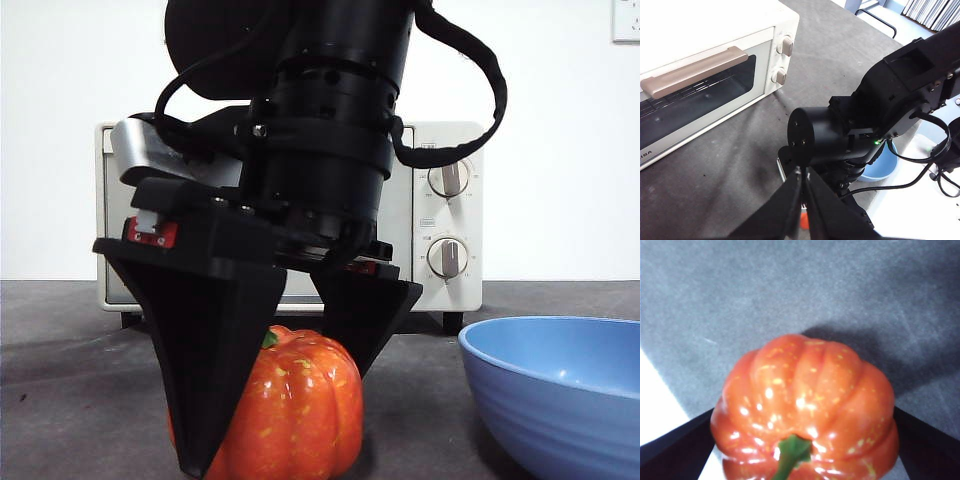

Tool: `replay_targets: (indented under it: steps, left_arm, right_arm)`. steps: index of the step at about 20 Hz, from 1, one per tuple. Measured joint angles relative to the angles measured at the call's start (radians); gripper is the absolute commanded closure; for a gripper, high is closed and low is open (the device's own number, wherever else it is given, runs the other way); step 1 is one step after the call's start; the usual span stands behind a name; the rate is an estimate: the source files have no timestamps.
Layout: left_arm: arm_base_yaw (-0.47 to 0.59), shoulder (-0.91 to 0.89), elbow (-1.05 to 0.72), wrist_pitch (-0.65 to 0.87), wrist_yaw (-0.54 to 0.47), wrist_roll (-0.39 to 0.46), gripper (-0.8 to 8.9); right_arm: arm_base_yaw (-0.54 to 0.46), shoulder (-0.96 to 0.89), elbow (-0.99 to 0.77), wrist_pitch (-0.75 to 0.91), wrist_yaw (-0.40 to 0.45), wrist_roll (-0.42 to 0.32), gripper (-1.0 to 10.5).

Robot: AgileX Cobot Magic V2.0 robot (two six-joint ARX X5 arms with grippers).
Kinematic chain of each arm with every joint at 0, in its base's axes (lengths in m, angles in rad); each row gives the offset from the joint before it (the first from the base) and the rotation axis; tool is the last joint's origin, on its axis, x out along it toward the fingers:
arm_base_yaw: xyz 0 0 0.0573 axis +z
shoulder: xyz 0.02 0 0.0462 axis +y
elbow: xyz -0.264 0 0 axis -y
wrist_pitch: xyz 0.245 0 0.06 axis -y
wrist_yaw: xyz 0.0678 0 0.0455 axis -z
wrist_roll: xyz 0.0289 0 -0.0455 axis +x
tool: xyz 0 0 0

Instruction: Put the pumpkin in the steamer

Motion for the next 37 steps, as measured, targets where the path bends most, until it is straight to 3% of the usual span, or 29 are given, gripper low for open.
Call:
replay_targets:
  steps: [2,4,10,18,21,27,33,37]
  left_arm:
    - [0.0,0.0,0.0,0.0,0.0,0.0,7.98]
    - [0.0,0.0,0.0,0.0,0.0,0.0,7.98]
    - [0.0,0.0,0.0,-0.002,0.0,0.0,7.97]
    - [0.0,0.0,0.0,-0.002,0.0,0.0,7.96]
    - [0.0,0.0,0.0,-0.002,0.0,0.0,7.96]
    - [0.0,0.0,0.0,-0.002,0.0,0.0,7.96]
    - [0.0,0.001,0.0,0.001,0.0,0.0,7.96]
    - [0.0,0.002,0.0,0.001,0.0,0.0,7.96]
  right_arm:
    - [0.001,0.0,0.0,0.008,0.0,0.0,6.3]
    - [0.001,0.0,0.0,0.013,0.0,-0.001,7.3]
    - [-0.002,-0.053,0.006,-0.057,-0.006,0.011,7.4]
    - [-0.074,-0.367,0.026,-0.371,0.008,0.029,7.4]
    - [-0.099,-0.465,-0.002,-0.392,0.035,0.03,7.4]
    - [-0.141,-0.547,-0.206,-0.331,0.048,0.048,7.4]
    - [-0.22,-0.563,-0.462,-0.101,0.049,0.06,7.4]
    - [-0.248,-0.563,-0.521,-0.011,0.05,0.072,7.4]
